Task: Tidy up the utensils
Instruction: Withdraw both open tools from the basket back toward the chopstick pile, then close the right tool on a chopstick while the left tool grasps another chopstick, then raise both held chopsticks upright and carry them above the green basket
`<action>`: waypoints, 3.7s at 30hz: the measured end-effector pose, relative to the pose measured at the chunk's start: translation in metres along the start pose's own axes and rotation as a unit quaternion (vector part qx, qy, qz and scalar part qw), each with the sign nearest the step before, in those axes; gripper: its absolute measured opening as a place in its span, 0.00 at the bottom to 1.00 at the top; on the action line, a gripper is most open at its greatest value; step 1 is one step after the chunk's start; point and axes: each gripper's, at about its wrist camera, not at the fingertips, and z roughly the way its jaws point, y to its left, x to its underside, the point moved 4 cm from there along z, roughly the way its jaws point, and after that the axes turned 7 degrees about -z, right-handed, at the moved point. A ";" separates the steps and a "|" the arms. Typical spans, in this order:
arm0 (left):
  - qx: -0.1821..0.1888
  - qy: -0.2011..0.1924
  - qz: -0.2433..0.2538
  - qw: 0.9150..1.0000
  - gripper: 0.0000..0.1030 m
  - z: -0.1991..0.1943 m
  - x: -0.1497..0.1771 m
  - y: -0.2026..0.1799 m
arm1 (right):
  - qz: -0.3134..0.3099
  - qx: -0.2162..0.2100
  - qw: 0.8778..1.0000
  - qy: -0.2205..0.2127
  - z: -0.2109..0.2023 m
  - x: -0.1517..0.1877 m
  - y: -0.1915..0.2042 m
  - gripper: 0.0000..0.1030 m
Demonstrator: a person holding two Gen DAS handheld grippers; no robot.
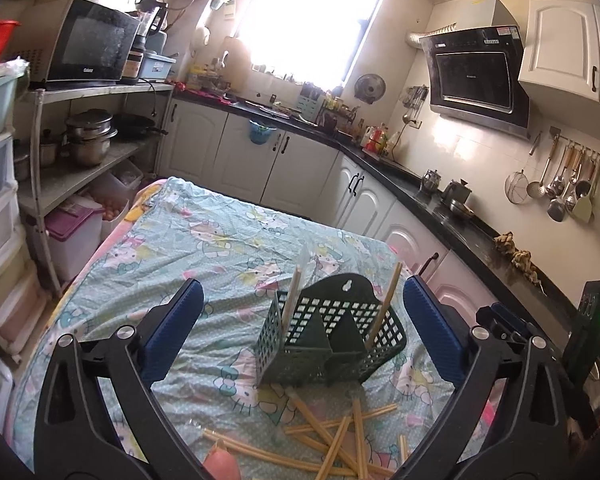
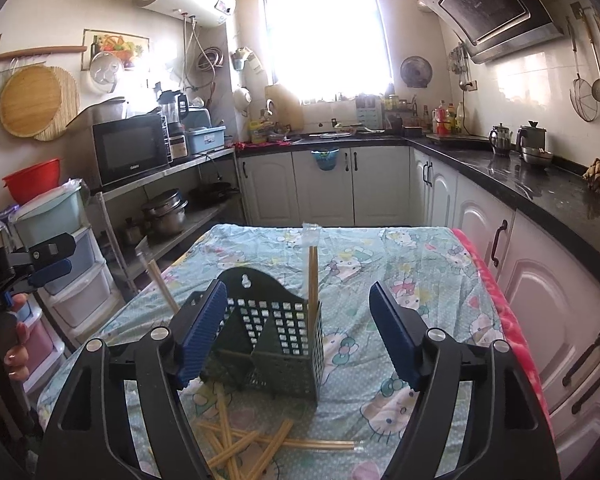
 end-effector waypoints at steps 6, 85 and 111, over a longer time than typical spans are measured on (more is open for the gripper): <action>-0.001 0.012 -0.008 1.000 0.90 -0.010 0.015 0.007 | -0.010 -0.004 1.000 0.015 -0.012 0.014 0.008 0.69; -0.065 0.221 -0.183 0.956 0.25 0.075 0.154 0.136 | 0.111 -0.038 0.949 0.293 0.058 0.193 -0.018 0.16; -0.063 0.149 -0.184 0.969 0.03 0.050 0.107 0.156 | 0.082 -0.046 0.970 0.225 0.043 0.140 -0.007 0.06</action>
